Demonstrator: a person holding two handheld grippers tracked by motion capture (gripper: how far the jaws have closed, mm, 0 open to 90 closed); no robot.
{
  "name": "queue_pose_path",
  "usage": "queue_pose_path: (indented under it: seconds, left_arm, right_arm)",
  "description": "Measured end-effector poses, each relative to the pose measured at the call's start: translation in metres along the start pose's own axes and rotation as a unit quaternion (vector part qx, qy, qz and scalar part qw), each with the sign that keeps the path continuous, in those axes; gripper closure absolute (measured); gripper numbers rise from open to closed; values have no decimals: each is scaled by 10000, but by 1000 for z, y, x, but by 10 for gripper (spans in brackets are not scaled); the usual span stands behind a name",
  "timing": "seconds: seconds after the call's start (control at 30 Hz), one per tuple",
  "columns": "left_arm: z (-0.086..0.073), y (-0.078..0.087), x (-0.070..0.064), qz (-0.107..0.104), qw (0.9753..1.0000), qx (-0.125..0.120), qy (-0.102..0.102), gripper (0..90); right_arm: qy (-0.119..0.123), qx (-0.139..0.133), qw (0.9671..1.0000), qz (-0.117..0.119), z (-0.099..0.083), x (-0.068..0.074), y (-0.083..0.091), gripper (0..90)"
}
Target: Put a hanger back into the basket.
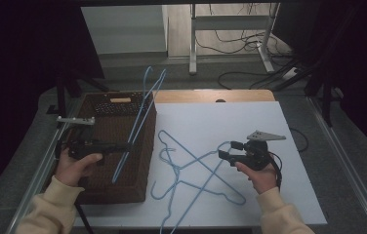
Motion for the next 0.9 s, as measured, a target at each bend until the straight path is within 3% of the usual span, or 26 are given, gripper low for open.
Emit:
queue_pose_path:
  seconds: [0.13,0.43,0.63,0.9]
  left_arm:
    - [-4,11,8,37,9999,-83,51,864]
    - [-15,31,28,84,9999,11,121,864]
    - [-26,33,45,130,9995,235,187,864]
    - [-37,38,61,155,9988,297,361,864]
  right_arm:
    - [36,79,10000,-18,-3,1,-3,276]
    - [40,141,9999,-40,-4,0,-5,275]
    - [29,157,9999,-61,-5,0,-5,275]
    - [25,174,9998,-82,-6,-1,-5,273]
Point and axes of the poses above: each handheld gripper's, and its own axes: y roughly backward along the jaws, z roughly out of its top, x roughly to its left, the point moved 6 cm from there along -y, roughly forward along the jaws, and after that the axes turned 6 degrees about z, right-handed, at the moved point
